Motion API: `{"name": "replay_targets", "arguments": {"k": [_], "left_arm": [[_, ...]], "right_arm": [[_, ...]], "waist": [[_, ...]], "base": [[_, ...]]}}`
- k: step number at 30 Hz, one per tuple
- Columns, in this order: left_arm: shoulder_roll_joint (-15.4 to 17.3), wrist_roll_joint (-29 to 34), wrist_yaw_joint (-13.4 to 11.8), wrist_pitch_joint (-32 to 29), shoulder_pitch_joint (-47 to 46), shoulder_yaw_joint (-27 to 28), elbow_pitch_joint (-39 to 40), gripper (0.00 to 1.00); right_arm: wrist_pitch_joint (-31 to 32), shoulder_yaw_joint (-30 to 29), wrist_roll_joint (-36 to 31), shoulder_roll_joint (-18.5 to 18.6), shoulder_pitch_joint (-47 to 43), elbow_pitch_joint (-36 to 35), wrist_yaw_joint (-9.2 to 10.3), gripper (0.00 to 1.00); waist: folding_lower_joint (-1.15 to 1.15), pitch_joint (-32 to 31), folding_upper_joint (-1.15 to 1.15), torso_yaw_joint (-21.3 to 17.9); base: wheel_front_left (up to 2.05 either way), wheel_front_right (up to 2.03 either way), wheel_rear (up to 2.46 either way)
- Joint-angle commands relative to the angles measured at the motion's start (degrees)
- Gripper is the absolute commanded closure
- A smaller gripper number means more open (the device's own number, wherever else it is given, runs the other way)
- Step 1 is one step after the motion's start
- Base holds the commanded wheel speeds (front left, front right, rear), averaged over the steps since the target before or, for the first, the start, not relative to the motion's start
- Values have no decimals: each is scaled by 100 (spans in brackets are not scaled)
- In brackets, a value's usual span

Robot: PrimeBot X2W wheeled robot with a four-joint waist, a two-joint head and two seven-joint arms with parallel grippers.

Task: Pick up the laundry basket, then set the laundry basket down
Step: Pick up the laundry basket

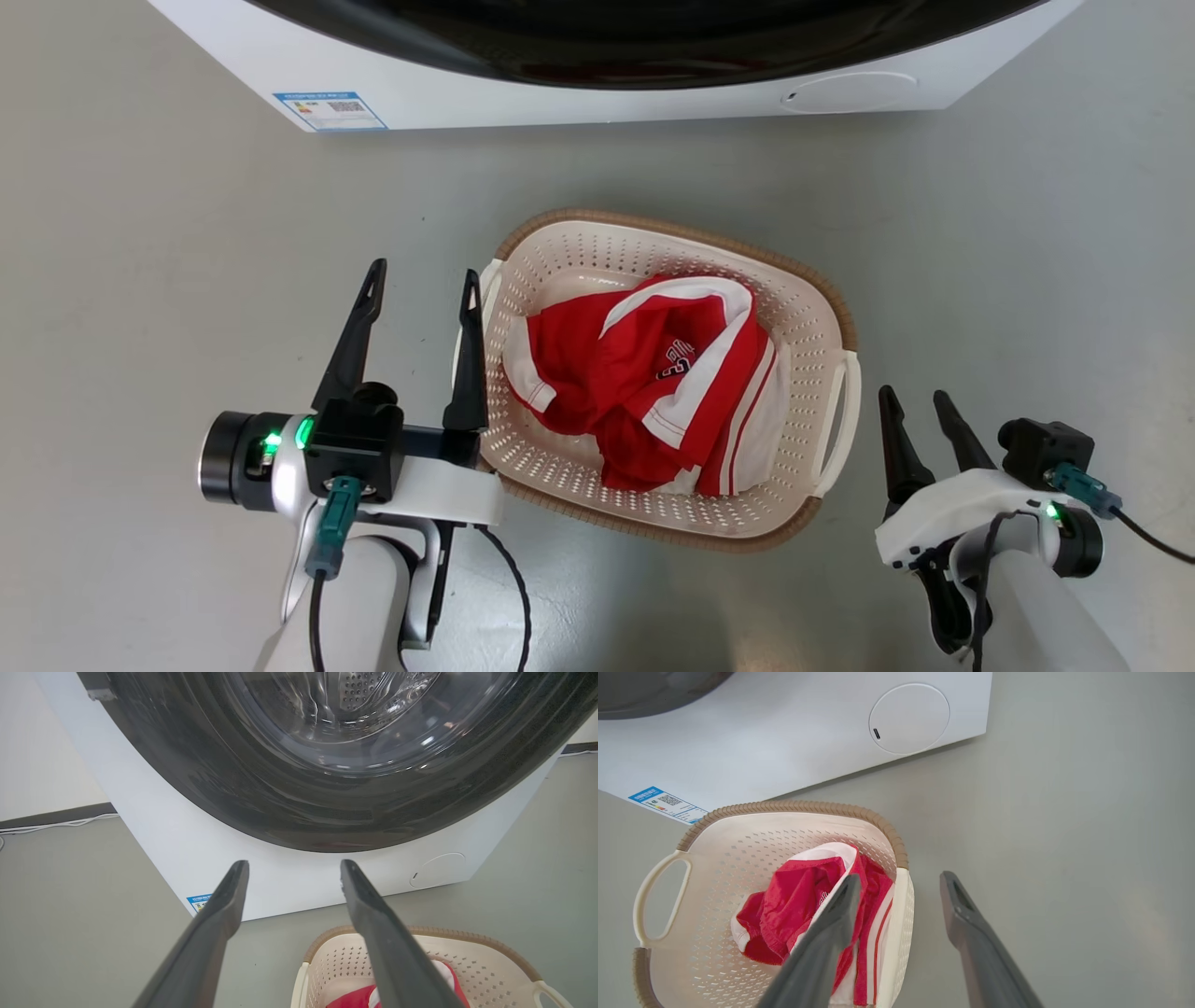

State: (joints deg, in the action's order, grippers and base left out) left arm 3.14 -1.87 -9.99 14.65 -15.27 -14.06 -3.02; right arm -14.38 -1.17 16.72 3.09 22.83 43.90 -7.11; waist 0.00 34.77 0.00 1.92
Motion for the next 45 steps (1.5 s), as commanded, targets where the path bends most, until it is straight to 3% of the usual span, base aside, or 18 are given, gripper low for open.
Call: {"name": "replay_targets", "arguments": {"k": [1, 11, 22, 27, 29, 32, 37, 45], "left_arm": [[21, 77, 49, 35, -105, 120, 155, 0], [-2, 59, 62, 35, -174, -80, 194, 0], [-20, -22, -22, 35, -263, -275, 276, 0], [-23, -61, -69, 35, -286, -325, 320, 0], [-24, -95, -97, 35, -292, -348, 336, 0], [-25, -124, -126, 35, -292, -365, 345, 0], [-25, -157, -151, 35, -293, -393, 346, 0], [-25, -203, -171, 35, -314, -427, 345, 0]], "right_arm": [[-62, 178, 81, -22, 53, 98, -37, 9], [-62, 348, 564, -22, 481, 1103, -37, 4], [-62, 346, 644, -22, 1026, 1939, -37, 11], [-62, 103, 458, -22, 1257, 2237, -37, 29], [-62, -68, 274, -22, 1348, 2300, -37, 53], [-62, -255, 42, -22, 1406, 2311, -37, 63], [-62, -591, -336, -22, 1471, 2307, -37, 75], [-62, -1070, -1103, -22, 1640, 2315, -37, 85]], "waist": [[0, 37, 0, 28], [0, 264, 0, 233], [0, 532, 0, 540], [0, 597, 0, 622], [0, 617, 0, 654], [0, 626, 0, 664], [0, 631, 0, 672], [0, 651, 0, 722]], "base": [[0, 0, 0], [0, 0, 0], [0, 0, 0], [0, 0, 0], [0, 0, 0], [0, 0, 0], [0, 0, 0], [0, 0, 0]]}}
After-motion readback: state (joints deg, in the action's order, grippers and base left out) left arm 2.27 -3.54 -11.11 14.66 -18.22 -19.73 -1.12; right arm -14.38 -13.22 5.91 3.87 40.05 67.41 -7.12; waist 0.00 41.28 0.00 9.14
